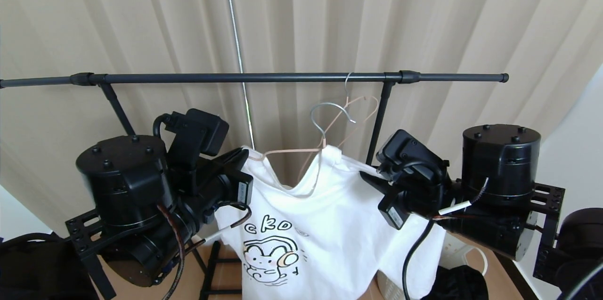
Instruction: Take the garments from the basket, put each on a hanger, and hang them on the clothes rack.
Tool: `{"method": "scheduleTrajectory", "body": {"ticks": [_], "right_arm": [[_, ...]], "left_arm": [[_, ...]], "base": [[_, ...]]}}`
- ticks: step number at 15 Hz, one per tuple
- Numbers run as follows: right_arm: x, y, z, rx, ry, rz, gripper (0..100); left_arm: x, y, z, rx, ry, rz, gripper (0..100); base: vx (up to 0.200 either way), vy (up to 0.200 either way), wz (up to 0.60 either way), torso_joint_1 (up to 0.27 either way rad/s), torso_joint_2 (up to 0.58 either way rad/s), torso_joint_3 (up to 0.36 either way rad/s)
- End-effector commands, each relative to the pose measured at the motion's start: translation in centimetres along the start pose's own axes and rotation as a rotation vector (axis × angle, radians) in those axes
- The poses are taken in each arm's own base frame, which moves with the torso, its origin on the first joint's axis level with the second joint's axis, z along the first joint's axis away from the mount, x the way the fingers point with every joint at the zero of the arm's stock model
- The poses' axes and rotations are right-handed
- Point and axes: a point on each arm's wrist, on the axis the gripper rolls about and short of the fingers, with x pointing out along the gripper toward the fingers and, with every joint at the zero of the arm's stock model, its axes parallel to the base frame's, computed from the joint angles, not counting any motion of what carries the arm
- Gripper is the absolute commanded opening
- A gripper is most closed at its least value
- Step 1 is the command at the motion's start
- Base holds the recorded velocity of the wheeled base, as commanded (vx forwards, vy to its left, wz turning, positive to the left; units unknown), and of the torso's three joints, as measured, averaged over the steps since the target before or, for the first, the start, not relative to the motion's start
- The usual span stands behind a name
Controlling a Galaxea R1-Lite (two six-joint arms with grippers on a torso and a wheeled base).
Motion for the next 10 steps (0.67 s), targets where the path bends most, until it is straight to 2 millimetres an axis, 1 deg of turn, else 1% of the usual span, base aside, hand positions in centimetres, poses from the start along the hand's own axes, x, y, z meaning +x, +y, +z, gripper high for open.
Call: {"method": "scheduleTrajectory", "body": {"ticks": [1, 4, 5, 7, 9, 10], "right_arm": [[1.8, 1.1, -1.1, -0.007, 0.034, 0.009, 0], [2.8, 2.0, -1.5, -0.013, 0.031, 0.01, 0], [3.1, 2.4, -1.7, -0.018, 0.037, 0.018, 0], [3.6, 3.2, -2.0, -0.011, 0.053, 0.03, 0], [4.4, 3.9, -2.0, 0.01, 0.033, 0.015, 0], [4.7, 3.9, -2.0, 0.015, 0.019, 0.0, 0]], "left_arm": [[0.0, -0.2, 0.9, 0.002, -0.03, -0.008, 0], [-0.1, -0.5, 1.9, 0.026, -0.066, -0.018, 0], [-0.3, -0.9, 2.2, 0.023, -0.078, -0.031, 0], [-0.6, -1.4, 2.6, 0.021, -0.094, -0.053, 0], [-0.9, -1.7, 2.8, 0.031, -0.103, -0.065, 0], [-0.9, -1.7, 2.8, 0.031, -0.103, -0.066, 0]], "base": [[0.0, 0.0, 0.0, 0.0, 0.0, 0.0], [0.0, 0.0, 0.0, 0.0, 0.0, 0.0], [0.0, 0.0, 0.0, 0.0, 0.0, 0.0], [0.0, 0.0, 0.0, 0.0, 0.0, 0.0], [0.0, 0.0, 0.0, 0.0, 0.0, 0.0], [0.0, 0.0, 0.0, 0.0, 0.0, 0.0]]}}
